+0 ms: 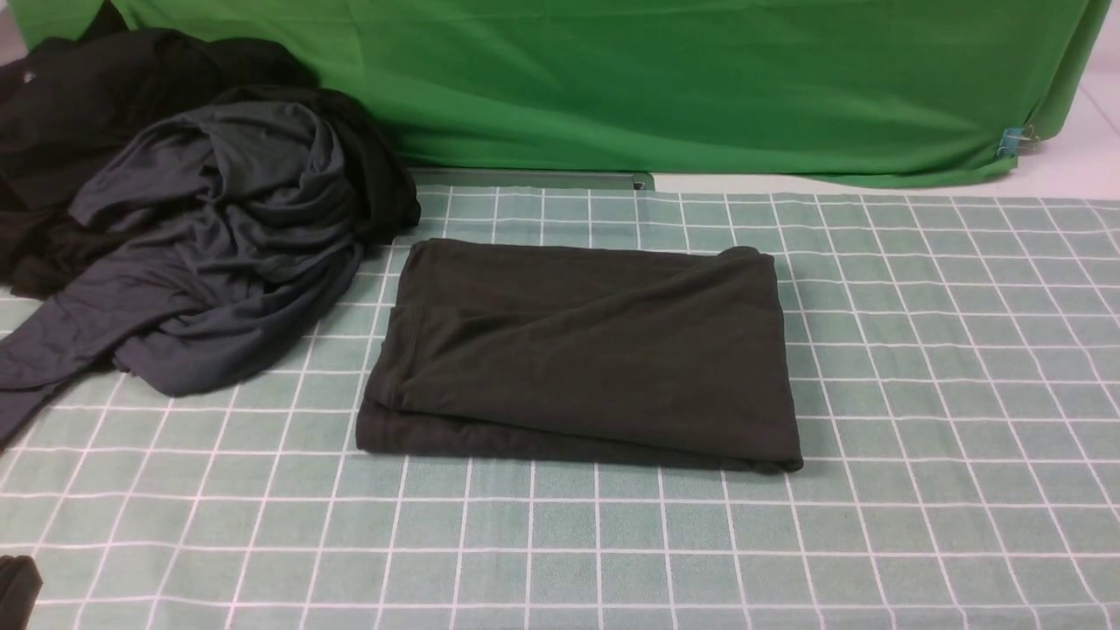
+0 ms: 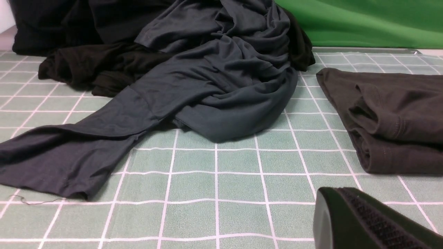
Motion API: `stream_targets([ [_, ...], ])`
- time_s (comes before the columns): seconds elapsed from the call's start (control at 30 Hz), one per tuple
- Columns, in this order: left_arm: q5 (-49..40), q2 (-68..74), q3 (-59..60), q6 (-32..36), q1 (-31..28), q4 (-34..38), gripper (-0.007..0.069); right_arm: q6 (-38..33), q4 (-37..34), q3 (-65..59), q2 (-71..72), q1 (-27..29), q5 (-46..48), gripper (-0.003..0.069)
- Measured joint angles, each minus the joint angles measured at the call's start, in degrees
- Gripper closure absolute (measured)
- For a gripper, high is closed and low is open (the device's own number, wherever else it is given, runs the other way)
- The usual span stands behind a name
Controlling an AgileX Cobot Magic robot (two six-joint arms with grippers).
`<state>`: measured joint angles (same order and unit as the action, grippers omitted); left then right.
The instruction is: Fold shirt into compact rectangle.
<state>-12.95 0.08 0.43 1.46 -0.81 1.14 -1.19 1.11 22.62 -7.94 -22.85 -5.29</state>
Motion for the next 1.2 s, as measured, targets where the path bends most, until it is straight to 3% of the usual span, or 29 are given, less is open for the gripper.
stream_targets([
  [0.23,0.0,0.0,0.0,0.0,0.0,0.0,0.0623,-4.11,0.0,0.0,0.36,0.7,3.13,0.0457],
  [0.5,0.0,0.0,0.0,0.06,0.0,0.0,0.0623,-11.34,0.0,-4.42,1.07,16.28,24.05,0.0439],
  [0.77,0.0,0.0,0.0,0.06,0.0,-0.24,0.0623,-11.79,-0.19,-21.32,6.41,23.95,17.82,0.0426],
  [1.2,-0.28,-0.11,0.0,0.17,0.0,-0.41,0.0623,-7.54,-0.27,-23.02,7.81,24.82,19.93,0.0418],
])
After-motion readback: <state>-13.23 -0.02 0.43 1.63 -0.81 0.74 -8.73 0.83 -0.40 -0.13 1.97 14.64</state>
